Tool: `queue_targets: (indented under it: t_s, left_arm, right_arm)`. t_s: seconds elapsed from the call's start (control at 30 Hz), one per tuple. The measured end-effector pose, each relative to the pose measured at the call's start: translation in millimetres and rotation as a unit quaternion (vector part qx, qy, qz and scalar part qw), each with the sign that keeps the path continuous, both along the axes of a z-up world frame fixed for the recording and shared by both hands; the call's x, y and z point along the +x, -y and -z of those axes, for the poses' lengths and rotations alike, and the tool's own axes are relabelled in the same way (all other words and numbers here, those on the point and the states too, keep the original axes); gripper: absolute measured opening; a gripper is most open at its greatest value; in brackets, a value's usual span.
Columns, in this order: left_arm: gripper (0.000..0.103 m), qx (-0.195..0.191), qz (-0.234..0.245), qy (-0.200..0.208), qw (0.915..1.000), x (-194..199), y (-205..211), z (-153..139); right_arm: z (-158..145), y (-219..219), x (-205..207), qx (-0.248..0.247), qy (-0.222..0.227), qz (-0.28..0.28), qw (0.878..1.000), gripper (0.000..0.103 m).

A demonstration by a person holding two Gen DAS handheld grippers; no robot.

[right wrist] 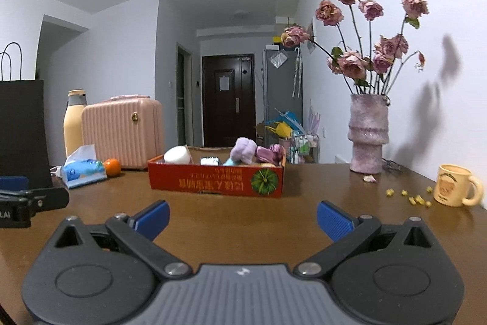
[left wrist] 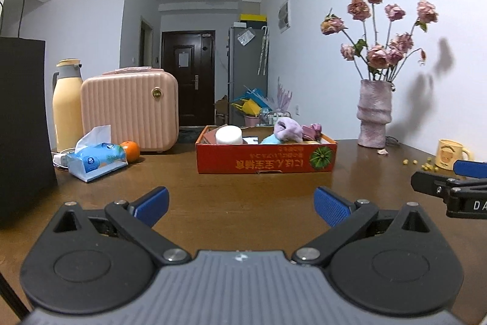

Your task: Organize soft objects

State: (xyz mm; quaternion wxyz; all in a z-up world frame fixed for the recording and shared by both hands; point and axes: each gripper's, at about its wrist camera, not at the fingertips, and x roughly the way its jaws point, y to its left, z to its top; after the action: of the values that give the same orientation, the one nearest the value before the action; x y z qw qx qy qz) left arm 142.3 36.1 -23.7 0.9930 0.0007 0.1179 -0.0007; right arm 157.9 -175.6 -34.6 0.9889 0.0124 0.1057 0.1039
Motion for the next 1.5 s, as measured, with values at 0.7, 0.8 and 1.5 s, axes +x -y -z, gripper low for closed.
queue_targets:
  t_s: [0.7, 0.8, 1.5]
  left_arm:
    - [0.103, 0.003, 0.014, 0.042, 0.999, -58.2, 5.5, -6.0]
    - [0.103, 0.002, 0.015, 0.043, 0.999, -59.7, 6.1, -6.3]
    - [0.103, 0.002, 0.016, 0.046, 0.9988, -62.6, 6.2, -6.9]
  right_arm:
    - [-15.4, -1.7, -58.1, -0.004, 0.041, -0.004, 0.999, 0.103]
    - [-16.1, -1.6, -59.3, -0.004, 0.043, -0.003, 0.999, 0.103]
    - [-17.6, -3.1, -61.5, -0.005, 0.045, -0.004, 0.999, 0.103]
